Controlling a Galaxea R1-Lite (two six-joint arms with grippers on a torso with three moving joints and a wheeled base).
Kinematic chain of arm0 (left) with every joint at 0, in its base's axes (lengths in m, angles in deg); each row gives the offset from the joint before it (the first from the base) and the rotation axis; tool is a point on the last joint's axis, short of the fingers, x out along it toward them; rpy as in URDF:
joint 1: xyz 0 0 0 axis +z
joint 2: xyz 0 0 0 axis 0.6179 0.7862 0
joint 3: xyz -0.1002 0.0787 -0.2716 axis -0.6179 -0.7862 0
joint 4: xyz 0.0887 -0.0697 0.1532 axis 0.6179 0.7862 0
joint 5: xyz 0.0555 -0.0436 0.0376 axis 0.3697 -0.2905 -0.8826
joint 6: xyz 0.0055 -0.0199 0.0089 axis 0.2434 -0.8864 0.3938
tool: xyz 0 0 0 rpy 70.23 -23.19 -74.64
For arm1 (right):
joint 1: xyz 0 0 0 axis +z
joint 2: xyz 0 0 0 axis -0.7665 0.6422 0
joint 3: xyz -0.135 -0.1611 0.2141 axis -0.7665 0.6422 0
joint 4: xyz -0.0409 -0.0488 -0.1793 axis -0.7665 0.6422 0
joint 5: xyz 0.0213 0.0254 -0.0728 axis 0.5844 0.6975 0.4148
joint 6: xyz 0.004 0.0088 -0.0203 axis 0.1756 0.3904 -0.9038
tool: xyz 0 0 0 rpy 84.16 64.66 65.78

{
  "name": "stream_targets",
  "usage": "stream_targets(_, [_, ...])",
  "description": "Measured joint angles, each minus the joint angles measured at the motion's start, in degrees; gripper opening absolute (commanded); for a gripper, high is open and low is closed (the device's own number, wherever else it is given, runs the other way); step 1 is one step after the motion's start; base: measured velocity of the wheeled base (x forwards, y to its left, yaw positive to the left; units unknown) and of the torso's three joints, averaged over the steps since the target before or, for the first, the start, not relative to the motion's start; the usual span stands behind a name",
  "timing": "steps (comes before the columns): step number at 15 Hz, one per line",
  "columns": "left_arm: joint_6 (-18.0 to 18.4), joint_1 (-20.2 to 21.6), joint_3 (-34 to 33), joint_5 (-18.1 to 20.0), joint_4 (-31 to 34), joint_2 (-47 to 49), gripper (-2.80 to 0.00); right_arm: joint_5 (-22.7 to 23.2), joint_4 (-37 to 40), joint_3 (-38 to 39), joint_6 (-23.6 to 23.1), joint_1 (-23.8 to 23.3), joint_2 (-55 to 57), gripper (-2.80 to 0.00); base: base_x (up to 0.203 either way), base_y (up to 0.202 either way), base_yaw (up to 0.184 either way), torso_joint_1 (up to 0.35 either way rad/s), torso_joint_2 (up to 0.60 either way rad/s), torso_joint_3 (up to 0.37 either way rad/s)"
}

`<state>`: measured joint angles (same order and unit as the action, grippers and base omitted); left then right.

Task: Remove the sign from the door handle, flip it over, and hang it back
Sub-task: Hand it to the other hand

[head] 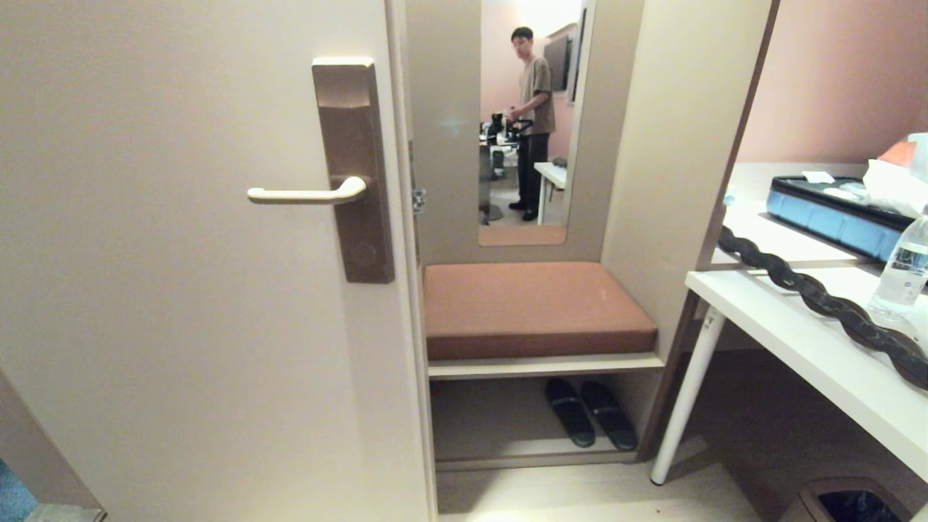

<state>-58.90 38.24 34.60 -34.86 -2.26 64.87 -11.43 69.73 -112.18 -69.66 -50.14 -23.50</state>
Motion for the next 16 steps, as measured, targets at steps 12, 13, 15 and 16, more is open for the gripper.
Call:
stream_targets(12, [5.6,0.0,3.8,3.2,-0.2,1.2,-2.8,0.4,-6.8,-4.8,3.2,-0.1,18.8,-2.8,0.0,0.0,0.0,0.0,0.0,0.0])
stream_targets(13, [5.7,0.0,5.2,3.4,-0.1,2.3,-2.8,0.5,-9.4,-4.8,3.8,-0.1,20.8,-2.8,0.0,0.0,0.0,0.0,0.0,0.0])
stream_targets(15, [5.8,-0.2,8.3,4.8,-0.2,6.0,-2.8,1.2,-12.0,-5.2,4.2,-0.1,24.2,-2.8,0.0,0.0,0.0,0.0,0.0,0.0])
stream_targets(16, [5.7,-0.6,10.0,5.9,-0.3,8.6,-2.8,2.4,-12.1,-5.4,4.3,-0.1,25.3,-2.8,0.0,0.0,0.0,0.0,0.0,0.0])
